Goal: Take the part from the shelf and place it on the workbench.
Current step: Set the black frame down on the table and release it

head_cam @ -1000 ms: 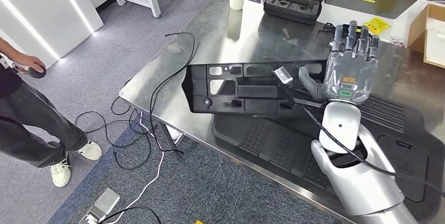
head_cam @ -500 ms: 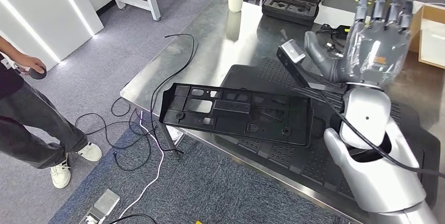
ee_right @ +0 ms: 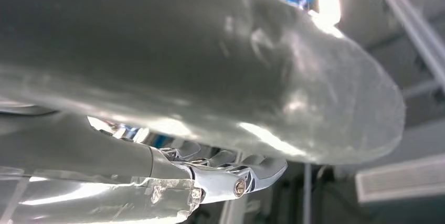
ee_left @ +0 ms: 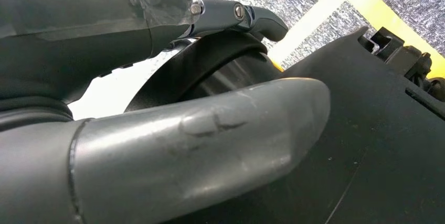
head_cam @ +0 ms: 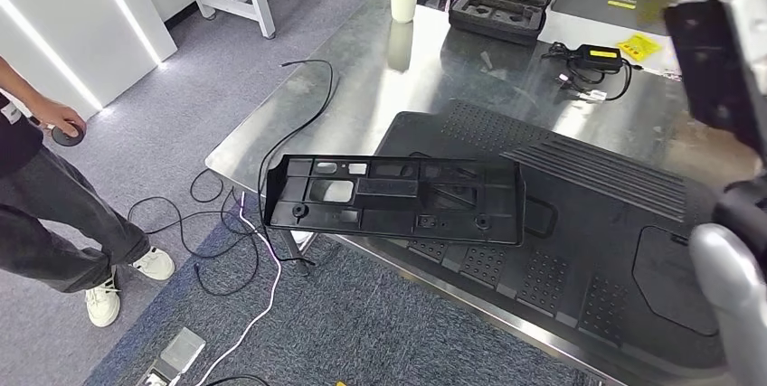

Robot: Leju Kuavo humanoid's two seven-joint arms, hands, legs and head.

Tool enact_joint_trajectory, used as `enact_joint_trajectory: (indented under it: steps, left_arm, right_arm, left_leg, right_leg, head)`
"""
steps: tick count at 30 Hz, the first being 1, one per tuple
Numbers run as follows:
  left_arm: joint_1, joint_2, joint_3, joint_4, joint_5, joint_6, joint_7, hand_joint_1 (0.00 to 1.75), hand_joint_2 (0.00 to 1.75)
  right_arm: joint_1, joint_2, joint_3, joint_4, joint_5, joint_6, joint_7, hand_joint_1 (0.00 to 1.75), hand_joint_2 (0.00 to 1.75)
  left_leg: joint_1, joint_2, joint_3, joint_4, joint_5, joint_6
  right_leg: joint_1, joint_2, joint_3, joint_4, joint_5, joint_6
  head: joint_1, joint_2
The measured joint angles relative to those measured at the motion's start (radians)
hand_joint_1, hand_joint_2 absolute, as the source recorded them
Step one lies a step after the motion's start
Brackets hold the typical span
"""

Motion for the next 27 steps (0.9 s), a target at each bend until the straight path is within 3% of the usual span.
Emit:
enact_joint_trajectory:
  steps: [5, 10, 14, 17, 21, 23, 27]
  left_arm:
    - [0.002, -0.001, 0.001, 0.000, 0.000, 0.013, 0.000, 0.00, 0.00]
    - [0.006, -0.008, 0.012, 0.000, 0.017, 0.045, -0.001, 0.00, 0.00]
    - [0.008, -0.015, 0.024, 0.000, 0.035, 0.065, -0.002, 0.00, 0.00]
    - [0.010, -0.019, 0.034, 0.000, 0.058, 0.067, -0.002, 0.00, 0.00]
    - [0.012, -0.019, 0.051, 0.000, 0.095, 0.078, -0.002, 0.00, 0.00]
    - [0.014, -0.019, 0.060, -0.002, 0.112, 0.101, 0.000, 0.00, 0.00]
    - [0.016, -0.020, 0.074, -0.011, 0.151, 0.136, 0.008, 0.00, 0.00]
  right_arm:
    - [0.078, -0.095, -0.069, -0.151, -0.003, -0.102, 0.000, 0.00, 0.00]
    - [0.270, -0.176, -0.170, -0.312, -0.011, -0.326, -0.022, 0.00, 0.00]
    - [0.463, -0.184, -0.290, -0.449, -0.076, -0.360, -0.177, 0.00, 0.00]
    - [0.594, -0.142, -0.419, -0.520, -0.290, -0.363, -0.423, 0.00, 0.00]
    - [0.743, -0.031, -0.628, -0.548, -0.605, -0.364, -0.705, 0.00, 0.00]
    - [0.806, 0.015, -0.722, -0.548, -0.643, -0.364, -0.760, 0.00, 0.00]
    - [0.890, 0.070, -0.856, -0.538, -0.670, -0.363, -0.773, 0.00, 0.00]
  left_leg:
    - [0.000, 0.001, 0.002, 0.000, -0.001, 0.000]
    - [0.001, 0.002, 0.003, 0.000, -0.002, 0.001]
    - [0.002, 0.002, 0.003, -0.001, -0.004, 0.001]
    - [0.002, 0.002, 0.003, -0.001, -0.004, 0.001]
    - [0.003, 0.002, 0.003, -0.001, -0.004, 0.001]
    - [0.003, 0.002, 0.003, -0.002, -0.004, 0.001]
    - [0.003, 0.002, 0.003, -0.002, -0.004, 0.001]
  right_leg:
    - [0.000, 0.001, 0.001, -0.001, 0.000, 0.000]
    - [0.001, 0.001, 0.003, -0.002, 0.000, 0.001]
    - [0.001, 0.001, 0.003, -0.002, -0.001, 0.001]
    - [0.002, 0.001, 0.004, -0.002, -0.002, 0.001]
    - [0.002, 0.001, 0.004, -0.002, -0.002, 0.001]
    - [0.002, 0.001, 0.004, -0.002, -0.002, 0.000]
    - [0.002, 0.001, 0.004, -0.002, -0.002, 0.000]
  head:
    - [0.000, 0.000]
    - [0.000, 0.000]
    - [0.000, 0.000]
    - [0.000, 0.000]
    - [0.000, 0.000]
    - [0.000, 0.000]
    - [0.000, 0.000]
